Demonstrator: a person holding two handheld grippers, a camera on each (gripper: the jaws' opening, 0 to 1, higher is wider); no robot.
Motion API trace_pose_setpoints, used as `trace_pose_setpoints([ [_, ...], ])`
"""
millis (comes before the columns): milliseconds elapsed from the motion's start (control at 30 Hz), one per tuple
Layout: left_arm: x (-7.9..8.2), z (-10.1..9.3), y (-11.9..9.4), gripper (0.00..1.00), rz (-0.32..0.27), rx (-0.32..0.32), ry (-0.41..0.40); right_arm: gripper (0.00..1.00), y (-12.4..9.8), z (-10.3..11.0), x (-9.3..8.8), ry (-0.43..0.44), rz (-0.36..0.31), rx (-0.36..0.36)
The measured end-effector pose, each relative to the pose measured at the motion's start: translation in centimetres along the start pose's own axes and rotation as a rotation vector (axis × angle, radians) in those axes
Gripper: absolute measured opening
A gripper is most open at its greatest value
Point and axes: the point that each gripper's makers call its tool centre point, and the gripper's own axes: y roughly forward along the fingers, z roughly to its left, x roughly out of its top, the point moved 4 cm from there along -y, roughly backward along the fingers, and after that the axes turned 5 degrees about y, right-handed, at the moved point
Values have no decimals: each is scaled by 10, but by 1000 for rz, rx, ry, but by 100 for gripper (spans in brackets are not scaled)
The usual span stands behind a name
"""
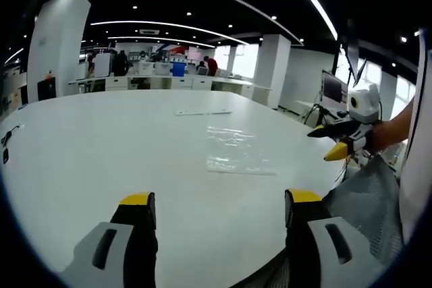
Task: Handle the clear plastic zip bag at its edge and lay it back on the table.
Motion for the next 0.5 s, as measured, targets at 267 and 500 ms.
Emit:
trace_pose_setpoints([
  [267,1,0,0,77,2,2,0,68,15,-1,6,-41,16,17],
  [500,0,2,0,76,4,5,-1,64,29,-2,10,-65,36,32],
])
